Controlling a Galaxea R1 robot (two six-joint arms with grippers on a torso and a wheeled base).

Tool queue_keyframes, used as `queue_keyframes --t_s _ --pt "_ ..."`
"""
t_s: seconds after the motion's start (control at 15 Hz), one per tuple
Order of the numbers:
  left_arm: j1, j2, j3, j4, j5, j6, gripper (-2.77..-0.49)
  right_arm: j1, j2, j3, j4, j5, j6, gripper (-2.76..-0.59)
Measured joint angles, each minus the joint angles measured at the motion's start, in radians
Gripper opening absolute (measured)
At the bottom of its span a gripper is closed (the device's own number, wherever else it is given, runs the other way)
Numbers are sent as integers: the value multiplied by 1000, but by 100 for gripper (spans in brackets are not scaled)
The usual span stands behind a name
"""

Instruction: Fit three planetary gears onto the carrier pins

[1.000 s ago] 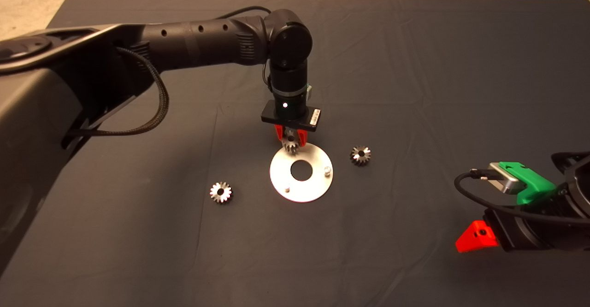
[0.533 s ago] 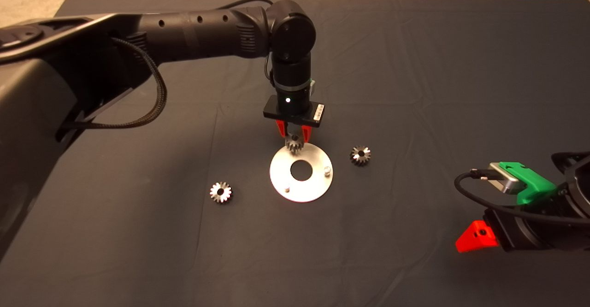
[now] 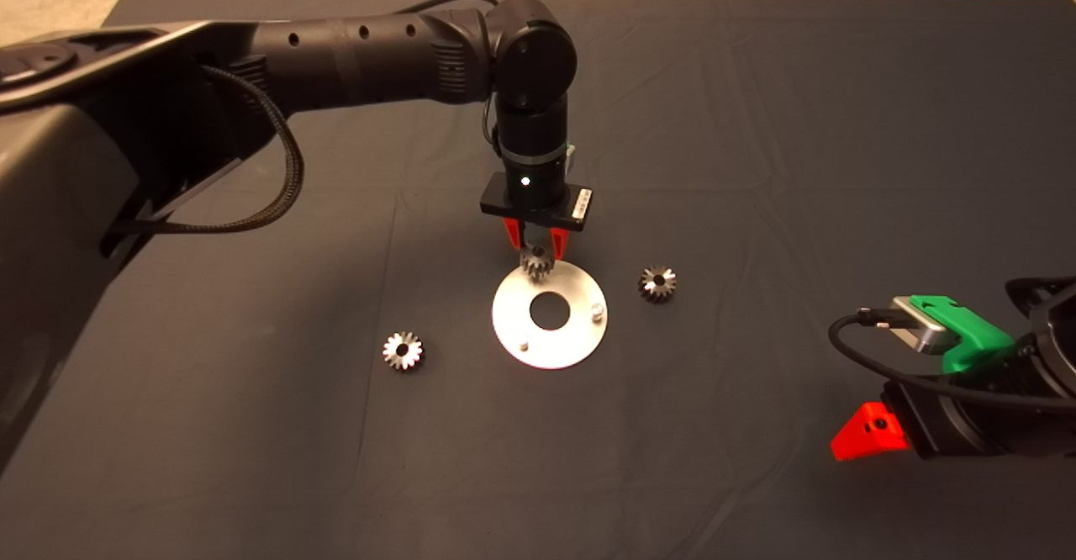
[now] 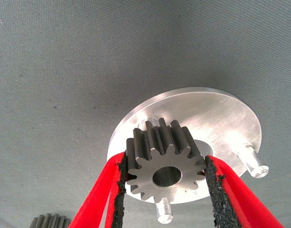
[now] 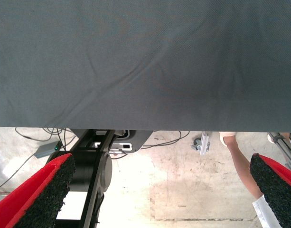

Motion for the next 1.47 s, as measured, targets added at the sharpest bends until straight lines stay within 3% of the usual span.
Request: queue_keyframes --t_s 1.07,1.47 --pt "0 0 0 0 2 2 -221 0 0 0 0 0 0 -61" --pt "1 0 0 1 19 5 -221 0 0 0 0 0 0 -61"
